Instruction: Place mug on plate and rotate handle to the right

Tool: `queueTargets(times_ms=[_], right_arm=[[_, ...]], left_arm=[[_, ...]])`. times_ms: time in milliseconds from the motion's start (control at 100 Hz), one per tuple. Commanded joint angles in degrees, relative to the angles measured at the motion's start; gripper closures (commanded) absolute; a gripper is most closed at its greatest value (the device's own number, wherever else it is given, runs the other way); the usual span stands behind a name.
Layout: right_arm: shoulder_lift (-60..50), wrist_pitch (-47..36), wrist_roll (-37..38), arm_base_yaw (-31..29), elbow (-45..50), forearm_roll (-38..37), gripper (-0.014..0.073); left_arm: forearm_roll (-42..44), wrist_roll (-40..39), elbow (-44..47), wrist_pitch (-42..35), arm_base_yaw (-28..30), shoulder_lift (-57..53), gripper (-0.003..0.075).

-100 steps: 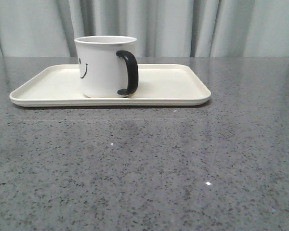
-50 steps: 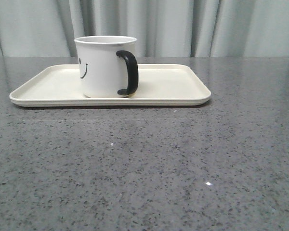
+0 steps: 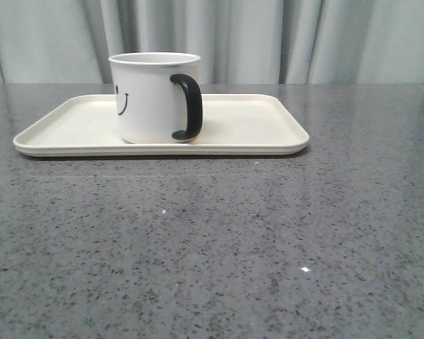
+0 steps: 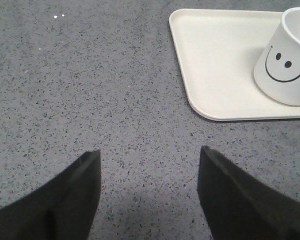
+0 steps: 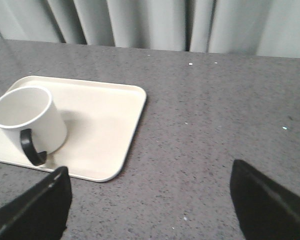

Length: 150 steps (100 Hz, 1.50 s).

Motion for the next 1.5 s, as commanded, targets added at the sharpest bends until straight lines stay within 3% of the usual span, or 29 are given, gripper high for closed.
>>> queueTargets(times_ms=[0,410,920,1490], right_arm=[[3.21,-4.94,-3.44,1.53,-3.38,3.98,-0.0044],[24.59,-8.0,-3.62,15.77,-15.95,3.62,-0.0044],[46.39,-7.49,-0.68,23.46,-33.07,3.52,-0.0044],[57.34,-6.92,16.96,27.83,-39.37,-13.3,-0.0042]], left_arm=[[0.2,-0.53,-1.68,-3.47,0.15,0.01,0.03],[0.2,-0.53,-1.68,-3.47,0.15,0.01,0.03],[0.2,-0.53,-1.68,-3.47,0.15,0.01,0.03],[0.2,-0.53,-1.68,-3.47,0.15,0.01,0.03]])
